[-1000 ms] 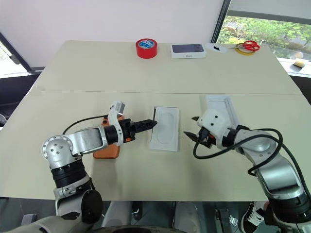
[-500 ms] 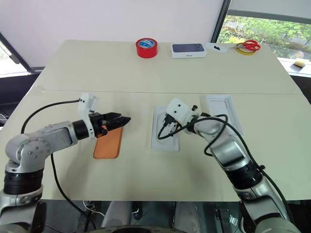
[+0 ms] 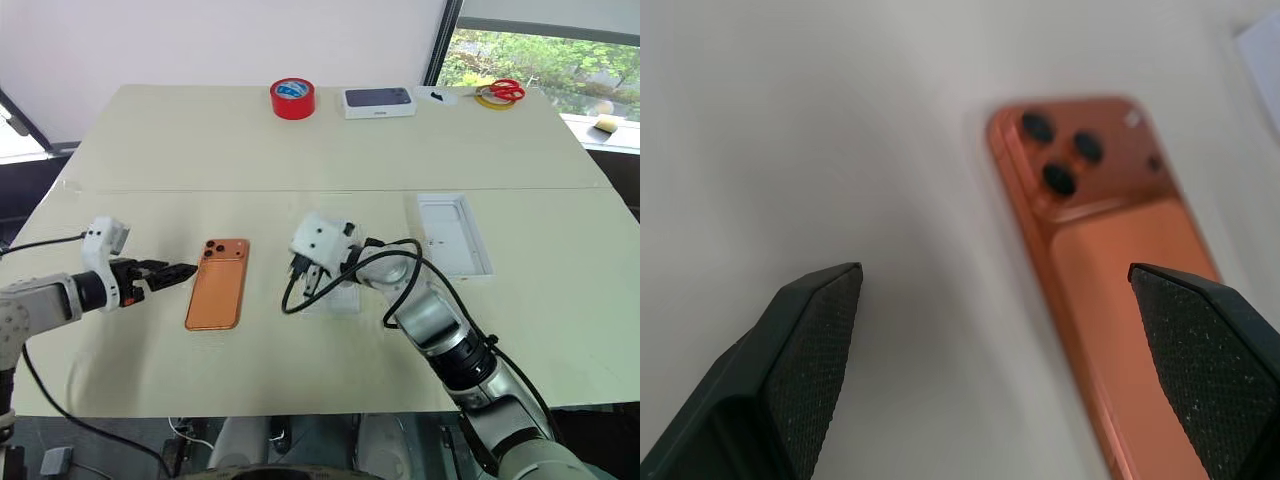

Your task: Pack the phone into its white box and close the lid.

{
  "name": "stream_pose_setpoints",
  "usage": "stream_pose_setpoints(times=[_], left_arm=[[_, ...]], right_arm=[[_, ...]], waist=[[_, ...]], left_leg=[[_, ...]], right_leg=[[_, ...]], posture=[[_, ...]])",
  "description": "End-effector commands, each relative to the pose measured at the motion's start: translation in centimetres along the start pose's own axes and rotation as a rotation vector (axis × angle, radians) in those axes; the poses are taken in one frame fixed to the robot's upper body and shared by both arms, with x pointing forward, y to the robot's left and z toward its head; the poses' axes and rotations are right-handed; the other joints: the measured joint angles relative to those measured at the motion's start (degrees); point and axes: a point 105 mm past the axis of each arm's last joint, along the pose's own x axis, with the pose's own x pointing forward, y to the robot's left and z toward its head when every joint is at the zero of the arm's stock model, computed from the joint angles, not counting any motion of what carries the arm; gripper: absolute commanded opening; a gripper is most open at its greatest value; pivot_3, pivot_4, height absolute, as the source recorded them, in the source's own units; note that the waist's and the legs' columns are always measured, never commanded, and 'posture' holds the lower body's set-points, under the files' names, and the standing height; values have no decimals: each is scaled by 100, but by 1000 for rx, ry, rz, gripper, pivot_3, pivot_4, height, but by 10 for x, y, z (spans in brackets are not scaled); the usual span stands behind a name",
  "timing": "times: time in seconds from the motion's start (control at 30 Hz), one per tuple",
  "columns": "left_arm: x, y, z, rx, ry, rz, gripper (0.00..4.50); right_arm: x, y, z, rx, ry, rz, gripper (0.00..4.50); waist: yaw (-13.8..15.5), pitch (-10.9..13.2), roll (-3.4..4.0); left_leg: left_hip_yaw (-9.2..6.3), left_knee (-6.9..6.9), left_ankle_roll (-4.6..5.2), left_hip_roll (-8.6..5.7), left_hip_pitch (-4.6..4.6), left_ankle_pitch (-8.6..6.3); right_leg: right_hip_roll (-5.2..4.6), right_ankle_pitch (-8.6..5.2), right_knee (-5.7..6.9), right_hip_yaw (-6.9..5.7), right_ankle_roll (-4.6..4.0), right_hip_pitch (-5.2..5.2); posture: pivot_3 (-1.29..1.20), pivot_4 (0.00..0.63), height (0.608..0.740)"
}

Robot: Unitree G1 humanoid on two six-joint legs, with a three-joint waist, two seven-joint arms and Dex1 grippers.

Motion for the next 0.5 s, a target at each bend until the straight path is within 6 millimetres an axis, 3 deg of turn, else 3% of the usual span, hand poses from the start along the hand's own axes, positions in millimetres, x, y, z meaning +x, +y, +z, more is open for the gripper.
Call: stream_pose_setpoints(times=[0.03, 0.13, 0.2, 0.33, 0.5], left_arm=[[0, -4, -15, -76, 84, -20, 4470], [8, -14, -29, -118, 153, -55, 4470], [14, -32, -37, -146, 188, -126, 4470], [27, -68, -51, -182, 244, -260, 4470], [34, -86, -56, -191, 250, -323, 4470]], right_arm=[[3, 5, 4, -24, 16, 53, 0], [10, 6, -7, -91, 111, 82, 0], [16, 11, -13, -178, 161, 118, 0], [24, 17, -8, -194, 150, 158, 0], [28, 19, -8, -214, 161, 184, 0]], waist=[[-9, -1, 0], [-22, -8, 13], [-5, -18, 29], [25, -22, 30], [36, -23, 30]], left_leg=[[0, 1, 1, -1, 1, -1], [0, 1, 1, -1, 5, -1], [1, 1, -1, -3, 7, 1], [1, 7, -10, -9, 11, 6], [-6, 16, -12, -12, 18, 7]], right_leg=[[-2, 0, 0, 0, 0, 1], [-2, 0, 3, 0, 0, 4], [-2, 0, 3, 1, 0, 6], [-9, 0, 2, 1, 1, 22], [-10, 0, 1, -2, 2, 48]], posture=[[0, 150, 730], [0, 150, 730], [0, 150, 730], [0, 150, 730], [0, 150, 730]])
